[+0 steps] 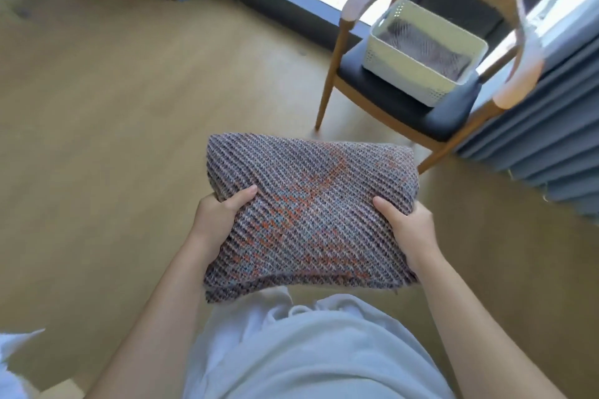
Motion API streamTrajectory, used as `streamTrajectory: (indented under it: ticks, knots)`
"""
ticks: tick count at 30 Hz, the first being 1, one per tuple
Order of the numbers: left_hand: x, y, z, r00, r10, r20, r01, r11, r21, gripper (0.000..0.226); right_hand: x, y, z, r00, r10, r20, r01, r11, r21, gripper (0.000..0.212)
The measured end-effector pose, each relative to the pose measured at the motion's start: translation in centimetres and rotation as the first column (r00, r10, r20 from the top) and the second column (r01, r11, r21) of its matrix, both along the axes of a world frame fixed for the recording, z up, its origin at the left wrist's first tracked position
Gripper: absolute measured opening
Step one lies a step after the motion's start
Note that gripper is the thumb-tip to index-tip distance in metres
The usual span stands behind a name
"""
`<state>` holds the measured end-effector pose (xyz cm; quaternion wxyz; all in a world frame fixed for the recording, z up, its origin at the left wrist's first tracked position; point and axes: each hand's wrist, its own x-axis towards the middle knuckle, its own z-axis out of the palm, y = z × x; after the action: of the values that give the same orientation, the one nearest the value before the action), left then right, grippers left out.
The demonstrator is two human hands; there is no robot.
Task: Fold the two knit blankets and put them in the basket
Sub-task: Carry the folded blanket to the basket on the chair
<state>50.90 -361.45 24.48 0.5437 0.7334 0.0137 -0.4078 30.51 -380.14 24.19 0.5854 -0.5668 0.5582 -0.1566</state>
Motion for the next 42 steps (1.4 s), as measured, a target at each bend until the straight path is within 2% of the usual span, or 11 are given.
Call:
streamTrajectory:
  ticks: [7,13,17,20,25,32,34,37,42]
  knots:
    - [9.5,-15.6,-0.4,0.969,-0.247,0.004,0.247,0.969,-0.031,0.022,4.7,-9.8,-0.6,0.957,-0.288,0.025,0.289,0.957,-0.036,0.035]
    - [16.5,-28.8,0.7,0.895,-0.447,-0.004,0.446,0.894,-0.039,0.041,9.0,-16.8,0.1,0.872,-0.488,0.036,0.489,0.871,-0.042,0.042]
    - [17.6,-35.7,1.1,0.848,-0.526,0.071,0.529,0.847,-0.044,0.029,10.4,-21.0,0.4,0.797,-0.602,0.044,0.604,0.796,-0.048,0.037]
    - [17.8,-40.0,0.9,0.831,-0.550,0.076,0.554,0.831,-0.046,0.023,10.8,-23.8,0.1,0.752,-0.656,0.062,0.658,0.753,-0.019,0.033]
    - [17.6,-48.0,0.0,0.809,-0.584,0.069,0.588,0.806,-0.077,0.038,10.7,-30.5,-0.9,0.716,-0.697,0.049,0.697,0.717,0.002,0.028]
    - [14.9,-64.3,0.5,0.790,-0.609,0.070,0.611,0.776,-0.156,0.036,9.1,-46.0,-0.7,0.704,-0.708,0.063,0.708,0.706,0.011,0.037]
    - [13.8,-68.9,0.9,0.786,-0.617,0.028,0.613,0.773,-0.164,0.034,8.8,-50.1,-0.9,0.681,-0.729,0.070,0.729,0.684,0.024,0.043]
    - [11.9,-75.5,1.2,0.788,-0.611,-0.068,0.581,0.776,-0.246,0.025,8.4,-54.8,-1.3,0.624,-0.779,0.066,0.778,0.627,0.037,0.034]
    - [8.7,-84.6,-0.7,0.726,-0.655,-0.211,0.583,0.748,-0.317,0.039,7.9,-59.9,-2.7,0.499,-0.866,-0.005,0.866,0.499,0.034,0.024]
